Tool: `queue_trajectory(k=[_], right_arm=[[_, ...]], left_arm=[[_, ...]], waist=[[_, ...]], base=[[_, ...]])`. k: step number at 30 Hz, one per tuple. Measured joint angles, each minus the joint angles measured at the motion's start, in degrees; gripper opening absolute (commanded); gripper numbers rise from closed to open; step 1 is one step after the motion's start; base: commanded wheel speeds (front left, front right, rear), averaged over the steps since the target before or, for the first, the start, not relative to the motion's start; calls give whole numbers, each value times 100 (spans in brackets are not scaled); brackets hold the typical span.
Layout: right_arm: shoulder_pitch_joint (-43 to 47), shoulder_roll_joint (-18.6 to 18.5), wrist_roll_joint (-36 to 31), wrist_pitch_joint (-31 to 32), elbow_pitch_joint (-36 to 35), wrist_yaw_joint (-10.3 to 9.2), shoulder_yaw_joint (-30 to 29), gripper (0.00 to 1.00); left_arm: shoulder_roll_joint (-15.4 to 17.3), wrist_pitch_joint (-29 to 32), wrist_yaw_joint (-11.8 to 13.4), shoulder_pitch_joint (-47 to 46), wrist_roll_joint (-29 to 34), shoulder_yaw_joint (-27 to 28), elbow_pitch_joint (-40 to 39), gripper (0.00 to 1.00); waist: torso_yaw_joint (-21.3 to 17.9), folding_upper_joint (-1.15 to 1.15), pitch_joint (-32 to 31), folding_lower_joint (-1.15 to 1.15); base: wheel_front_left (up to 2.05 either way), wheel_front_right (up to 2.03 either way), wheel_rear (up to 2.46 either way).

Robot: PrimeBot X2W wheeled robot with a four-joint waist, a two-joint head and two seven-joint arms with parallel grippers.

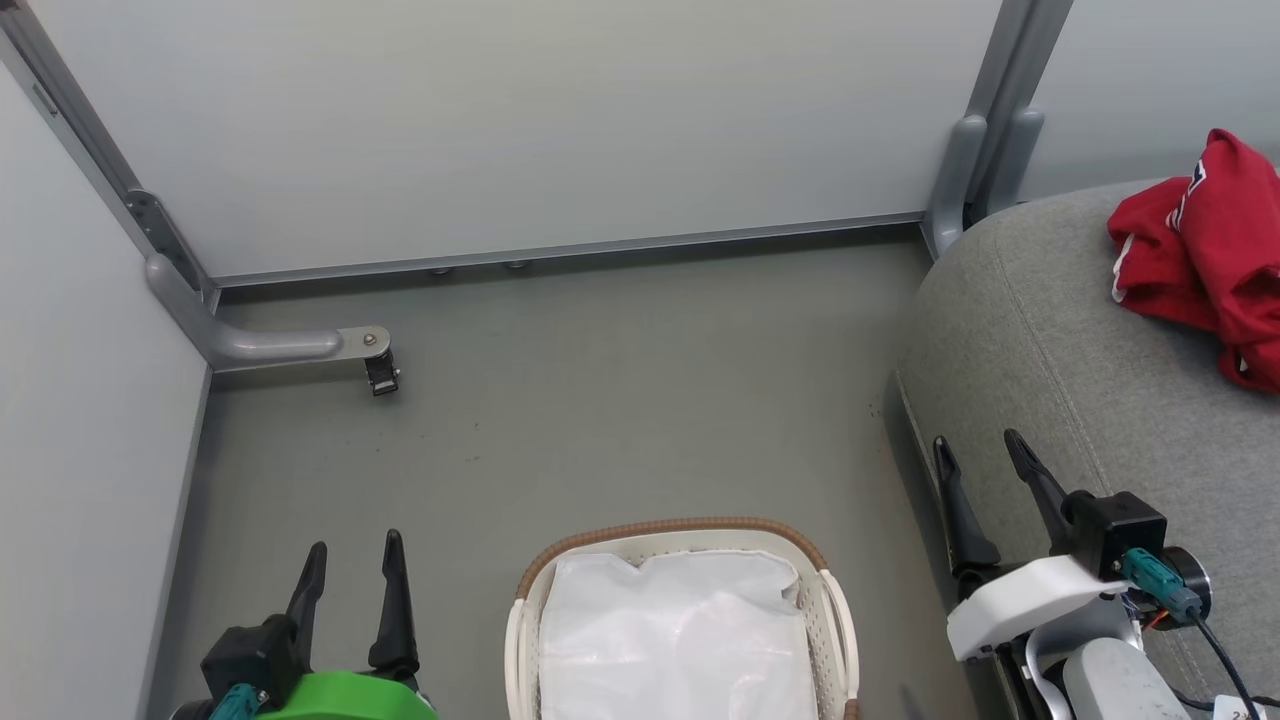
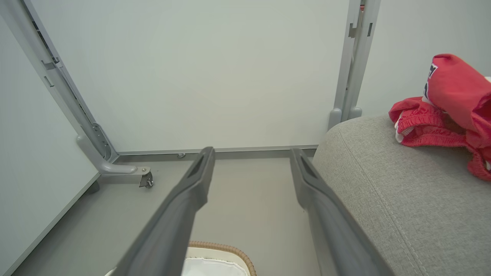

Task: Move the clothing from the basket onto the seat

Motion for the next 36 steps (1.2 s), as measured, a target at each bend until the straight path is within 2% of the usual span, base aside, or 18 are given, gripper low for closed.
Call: queue_trajectory(k=[10, 11, 15, 36], right_arm=[[16, 0, 8, 0, 14, 0, -2, 100], [16, 0, 10, 0, 16, 0, -3, 0], [91, 34, 34, 21, 183, 1, 1, 0], [128, 36, 2247, 608, 90, 0, -231, 0]], left_arm=[[-1, 0, -49, 0, 7, -35, 18, 100], [-1, 0, -57, -1, -15, -33, 14, 0], [-12, 9, -63, 4, -35, -52, 191, 0], [-18, 609, -123, -69, -2060, 275, 105, 0]], waist=[[28, 0, 32, 0], [30, 0, 36, 0], [32, 0, 37, 0], [32, 0, 3, 0]], base=[[0, 0, 0], [0, 0, 0], [0, 0, 0], [0, 0, 0]])
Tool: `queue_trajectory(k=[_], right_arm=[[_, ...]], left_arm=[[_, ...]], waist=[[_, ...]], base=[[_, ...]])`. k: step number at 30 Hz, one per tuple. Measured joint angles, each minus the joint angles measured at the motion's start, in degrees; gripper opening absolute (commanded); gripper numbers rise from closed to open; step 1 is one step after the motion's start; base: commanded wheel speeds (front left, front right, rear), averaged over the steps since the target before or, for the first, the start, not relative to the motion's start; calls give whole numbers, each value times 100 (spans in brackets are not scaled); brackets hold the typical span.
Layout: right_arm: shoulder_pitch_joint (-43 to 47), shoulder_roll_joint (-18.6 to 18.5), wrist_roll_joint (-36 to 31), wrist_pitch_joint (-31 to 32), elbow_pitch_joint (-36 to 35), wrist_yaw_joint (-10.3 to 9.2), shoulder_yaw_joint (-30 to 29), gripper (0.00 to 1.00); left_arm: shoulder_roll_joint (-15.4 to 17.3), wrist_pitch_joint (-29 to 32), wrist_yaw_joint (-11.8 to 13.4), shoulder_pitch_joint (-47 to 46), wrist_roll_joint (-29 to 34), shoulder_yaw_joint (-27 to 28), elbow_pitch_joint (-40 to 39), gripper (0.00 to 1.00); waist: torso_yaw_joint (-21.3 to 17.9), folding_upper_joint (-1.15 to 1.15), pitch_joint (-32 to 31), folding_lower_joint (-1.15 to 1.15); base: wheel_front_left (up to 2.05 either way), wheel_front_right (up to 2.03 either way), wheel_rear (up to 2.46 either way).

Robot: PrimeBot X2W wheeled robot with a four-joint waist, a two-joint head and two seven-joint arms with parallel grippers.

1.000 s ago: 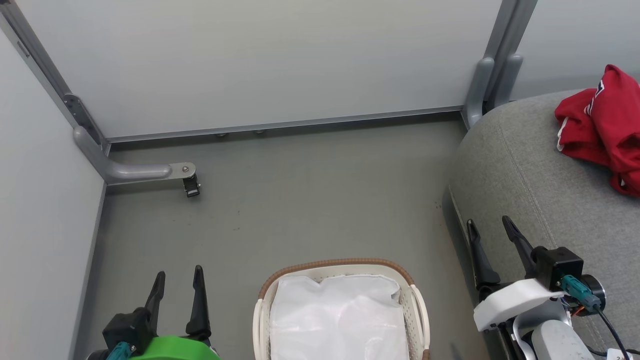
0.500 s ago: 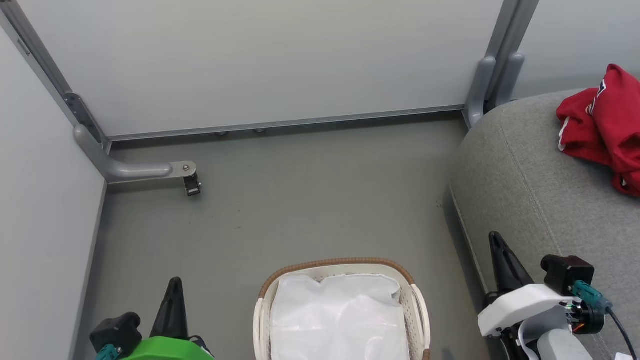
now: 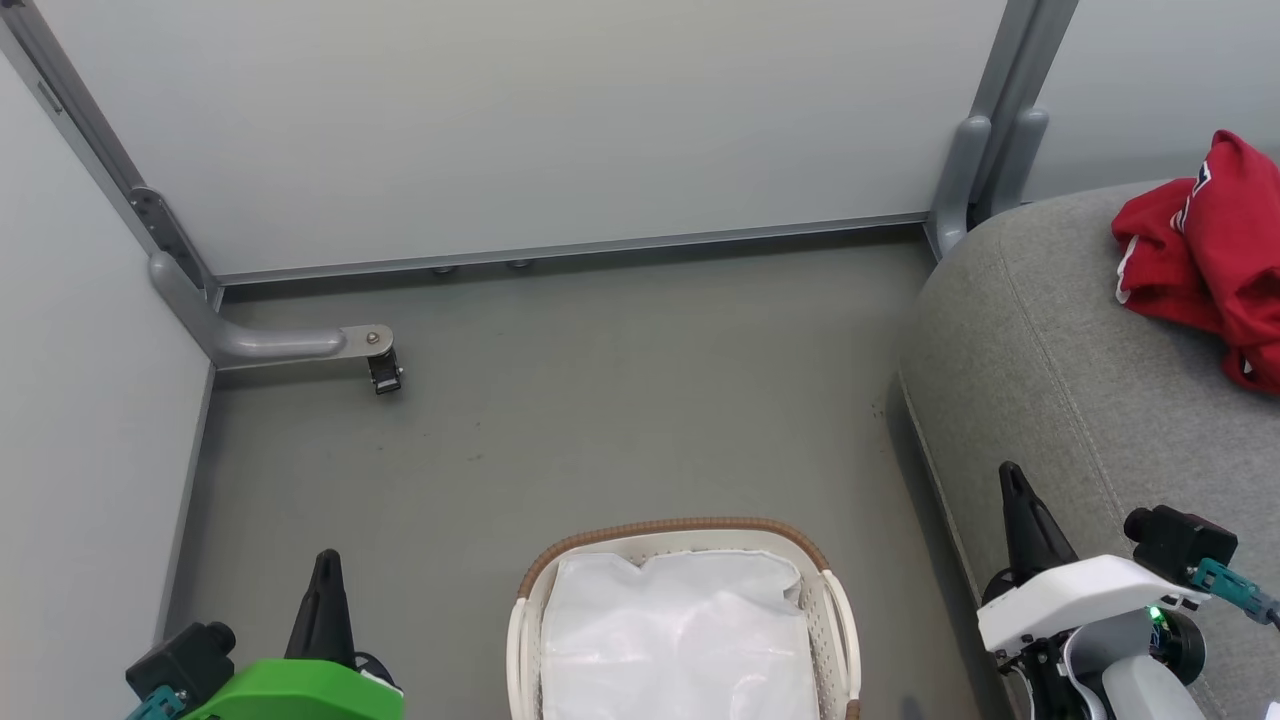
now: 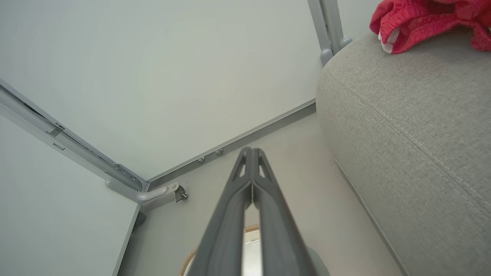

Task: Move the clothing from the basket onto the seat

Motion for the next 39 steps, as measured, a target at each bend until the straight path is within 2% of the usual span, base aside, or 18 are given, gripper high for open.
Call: queue_trajectory(k=[21, 39], right_arm=[[1, -5, 1695, 450, -107, 0, -187, 0], [1, -12, 2864, 753, -183, 0, -323, 0]], left_arm=[[0, 447, -58, -182, -1536, 240, -93, 0], [-1, 755, -82, -312, -2604, 419, -159, 0]], waist=[[0, 0, -32, 0], [0, 0, -59, 0]], base=[[0, 0, 0], [0, 0, 0]])
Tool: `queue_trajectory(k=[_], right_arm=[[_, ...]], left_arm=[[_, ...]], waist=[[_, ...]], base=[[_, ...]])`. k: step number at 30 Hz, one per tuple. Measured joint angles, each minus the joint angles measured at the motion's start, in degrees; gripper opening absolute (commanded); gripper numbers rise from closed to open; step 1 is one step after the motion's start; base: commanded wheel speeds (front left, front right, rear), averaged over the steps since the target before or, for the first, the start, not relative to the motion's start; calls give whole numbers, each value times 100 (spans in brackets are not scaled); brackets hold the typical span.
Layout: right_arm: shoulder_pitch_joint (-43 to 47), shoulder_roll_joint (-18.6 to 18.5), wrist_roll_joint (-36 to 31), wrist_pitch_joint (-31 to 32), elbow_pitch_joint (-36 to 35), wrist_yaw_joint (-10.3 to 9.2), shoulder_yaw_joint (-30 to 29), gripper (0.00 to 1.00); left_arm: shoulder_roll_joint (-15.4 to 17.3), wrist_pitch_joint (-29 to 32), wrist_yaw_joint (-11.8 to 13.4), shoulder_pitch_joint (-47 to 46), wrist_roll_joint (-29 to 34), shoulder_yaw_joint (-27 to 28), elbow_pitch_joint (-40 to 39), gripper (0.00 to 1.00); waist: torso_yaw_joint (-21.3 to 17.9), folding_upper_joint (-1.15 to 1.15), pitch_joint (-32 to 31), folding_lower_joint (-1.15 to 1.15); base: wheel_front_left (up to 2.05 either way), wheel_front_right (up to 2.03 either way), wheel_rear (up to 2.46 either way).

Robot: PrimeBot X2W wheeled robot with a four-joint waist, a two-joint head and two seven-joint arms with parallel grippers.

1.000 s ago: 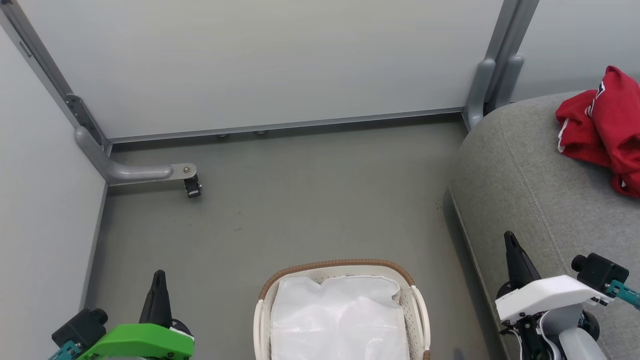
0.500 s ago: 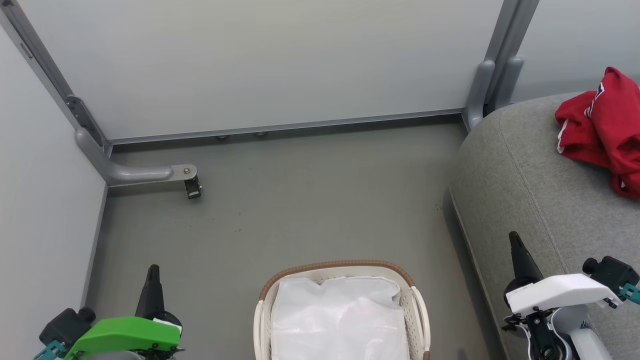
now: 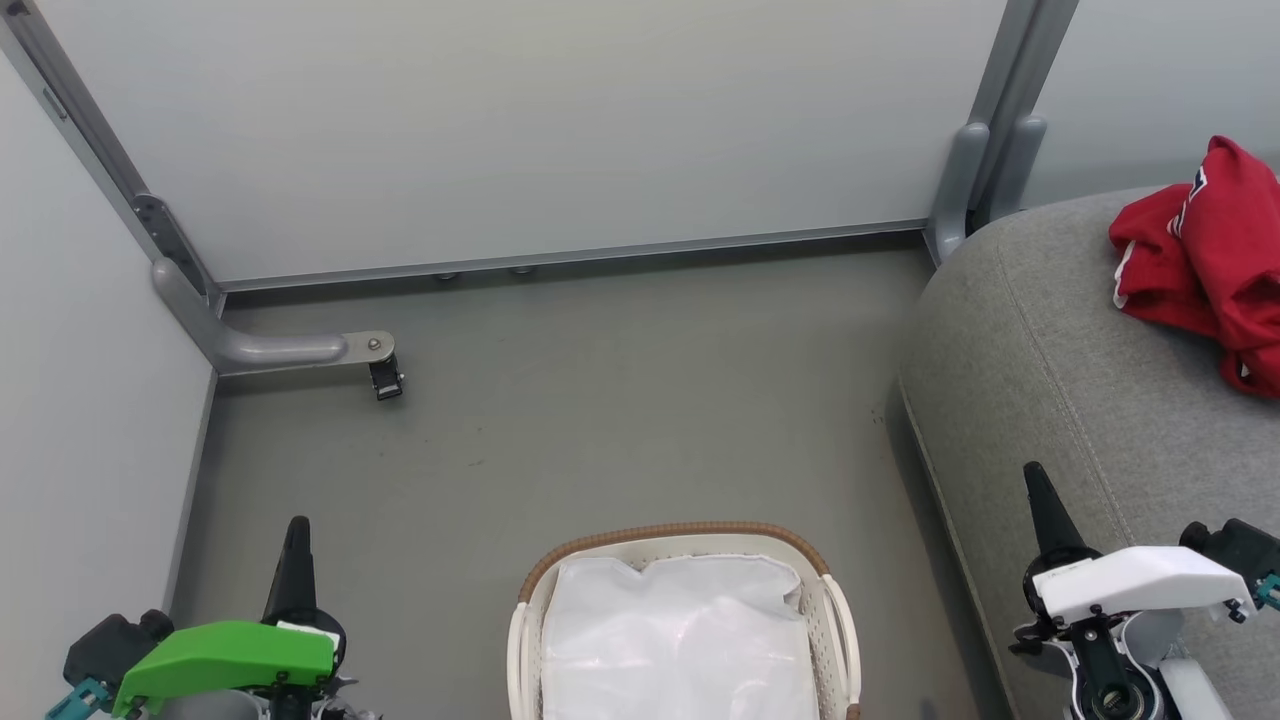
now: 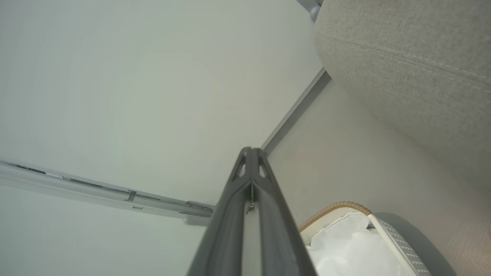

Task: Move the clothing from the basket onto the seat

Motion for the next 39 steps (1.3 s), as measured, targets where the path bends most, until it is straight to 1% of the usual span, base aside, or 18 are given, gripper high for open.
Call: queue_trajectory(k=[19, 39], right_arm=[[0, -7, 1067, 282, -69, -1, -120, 0], [0, -11, 2013, 535, -129, -2, -222, 0]], left_arm=[[1, 296, -51, -125, -981, 166, -73, 0], [1, 539, -90, -214, -1828, 311, -116, 0]], waist=[[0, 0, -29, 0], [0, 0, -59, 0]], base=[[0, 0, 0], [0, 0, 0]])
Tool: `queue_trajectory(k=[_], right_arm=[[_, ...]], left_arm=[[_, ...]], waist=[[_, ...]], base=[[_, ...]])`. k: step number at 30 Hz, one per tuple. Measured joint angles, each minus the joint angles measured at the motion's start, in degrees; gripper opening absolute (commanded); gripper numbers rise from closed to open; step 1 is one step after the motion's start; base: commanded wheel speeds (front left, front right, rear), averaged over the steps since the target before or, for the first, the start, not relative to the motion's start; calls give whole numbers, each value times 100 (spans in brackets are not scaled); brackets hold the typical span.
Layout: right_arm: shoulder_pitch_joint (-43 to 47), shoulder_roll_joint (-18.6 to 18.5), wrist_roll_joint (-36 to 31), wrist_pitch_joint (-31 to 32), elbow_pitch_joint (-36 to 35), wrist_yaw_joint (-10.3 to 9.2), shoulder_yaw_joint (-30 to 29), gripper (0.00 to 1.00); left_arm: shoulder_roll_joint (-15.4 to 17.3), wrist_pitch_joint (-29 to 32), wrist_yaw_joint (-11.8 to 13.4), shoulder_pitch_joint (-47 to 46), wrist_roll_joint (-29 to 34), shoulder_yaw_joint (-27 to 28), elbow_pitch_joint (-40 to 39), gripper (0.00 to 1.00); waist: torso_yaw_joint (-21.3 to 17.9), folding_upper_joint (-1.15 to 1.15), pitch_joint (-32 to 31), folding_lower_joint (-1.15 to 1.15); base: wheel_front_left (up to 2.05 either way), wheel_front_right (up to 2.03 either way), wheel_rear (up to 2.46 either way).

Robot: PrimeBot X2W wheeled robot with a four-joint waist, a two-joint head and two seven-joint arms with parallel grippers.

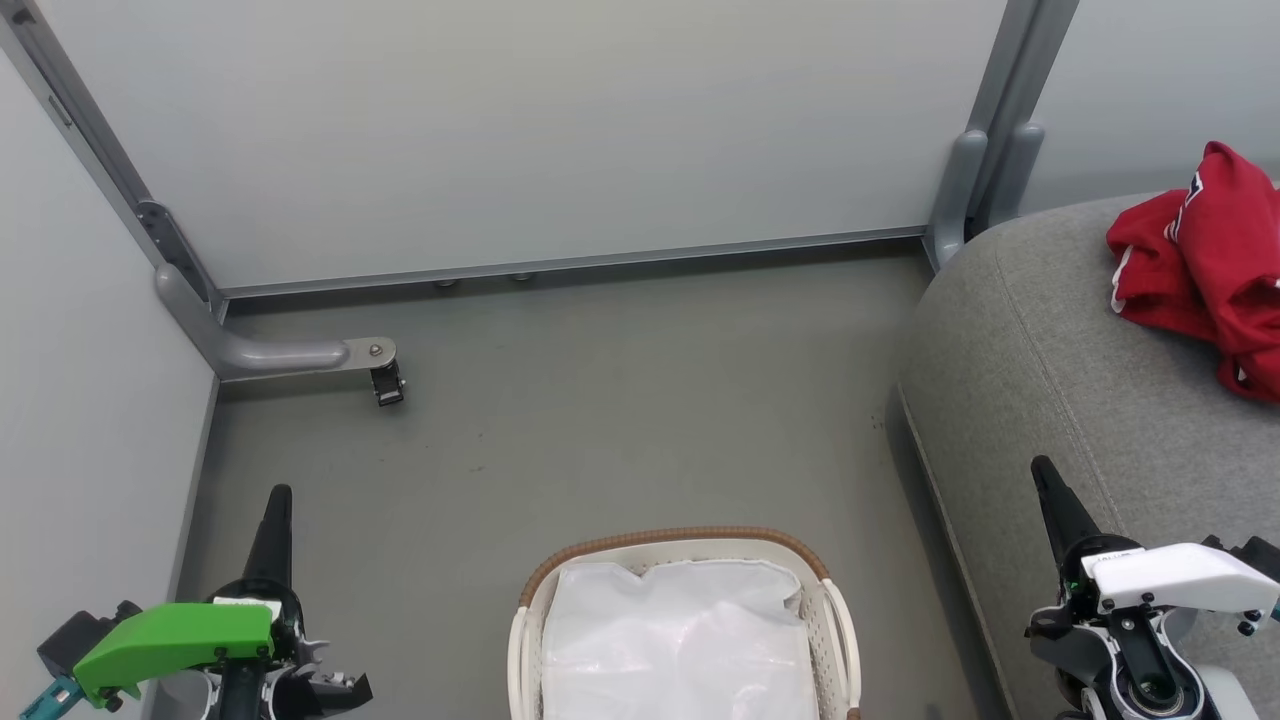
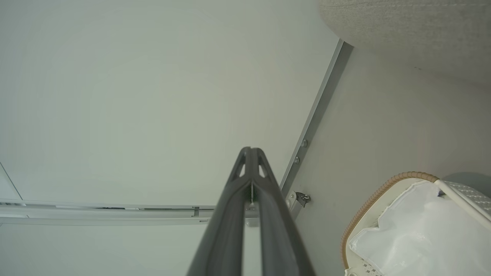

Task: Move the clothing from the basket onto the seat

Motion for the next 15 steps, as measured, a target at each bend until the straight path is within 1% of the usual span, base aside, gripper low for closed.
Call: queue_trajectory(k=[15], right_arm=[[0, -4, 624, 168, -45, 0, -73, 0]], left_arm=[[1, 159, -11, -76, -575, 83, -32, 0]], waist=[[0, 0, -22, 0]], base=[[0, 0, 0]])
